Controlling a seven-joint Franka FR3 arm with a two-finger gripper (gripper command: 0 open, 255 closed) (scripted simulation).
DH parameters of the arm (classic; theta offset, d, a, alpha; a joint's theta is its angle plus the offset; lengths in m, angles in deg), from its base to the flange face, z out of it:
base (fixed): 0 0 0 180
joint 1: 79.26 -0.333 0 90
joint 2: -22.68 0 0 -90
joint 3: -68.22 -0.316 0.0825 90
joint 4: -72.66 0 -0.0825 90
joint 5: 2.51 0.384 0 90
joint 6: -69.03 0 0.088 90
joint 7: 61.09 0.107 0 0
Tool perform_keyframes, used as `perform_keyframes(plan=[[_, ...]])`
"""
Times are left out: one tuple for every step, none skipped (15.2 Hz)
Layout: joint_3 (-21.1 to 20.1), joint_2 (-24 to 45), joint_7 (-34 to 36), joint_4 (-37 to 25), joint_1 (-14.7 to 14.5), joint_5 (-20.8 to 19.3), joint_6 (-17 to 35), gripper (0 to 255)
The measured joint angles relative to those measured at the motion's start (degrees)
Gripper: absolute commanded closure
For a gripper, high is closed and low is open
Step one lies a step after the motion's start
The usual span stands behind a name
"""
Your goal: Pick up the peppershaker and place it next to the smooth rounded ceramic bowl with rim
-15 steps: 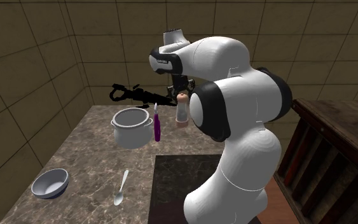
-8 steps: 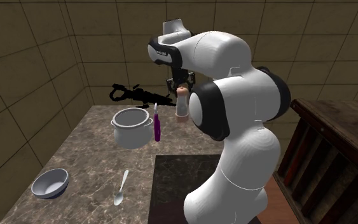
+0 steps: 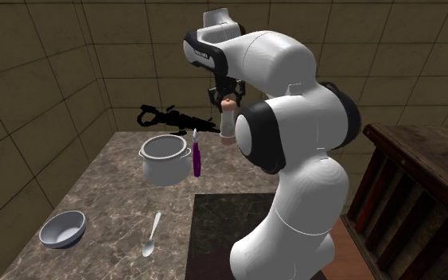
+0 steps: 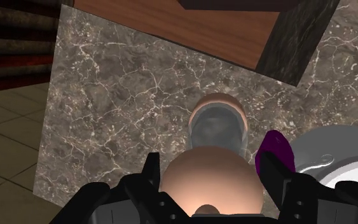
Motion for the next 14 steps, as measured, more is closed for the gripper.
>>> perform_keyframes(plan=[[-0.02,0.24,-0.10,-0.98,-0.01,0.00,-0.74,255],[-0.31,0.01,0.36,-1.05,-0.22,0.03,-1.13,255],[-0.88,-0.80,1.28,-0.40,-0.65,0.12,-1.45,255],[-1.56,-1.63,2.39,0.36,-1.15,0.22,-1.72,255],[-2.24,-2.19,3.53,0.88,-1.64,0.34,-1.94,255],[-3.08,-2.95,4.87,1.43,-2.22,0.53,-2.38,255],[-3.88,-3.53,6.18,2.03,-2.77,0.70,-2.56,255],[-4.64,-4.33,7.43,2.87,-3.30,0.92,-2.74,255],[-5.43,-5.17,8.69,3.65,-3.83,1.17,-3.01,255],[-6.29,-5.62,10.02,3.93,-4.38,1.39,-3.38,255],[-7.16,-5.65,11.36,3.80,-4.90,1.59,-3.75,255],[-7.92,-6.04,12.56,4.14,-5.38,1.83,-3.97,255],[-8.77,-6.23,13.86,4.16,-5.90,2.06,-4.33,255],[-9.70,-6.89,15.34,4.95,-6.50,2.41,-4.41,255]])
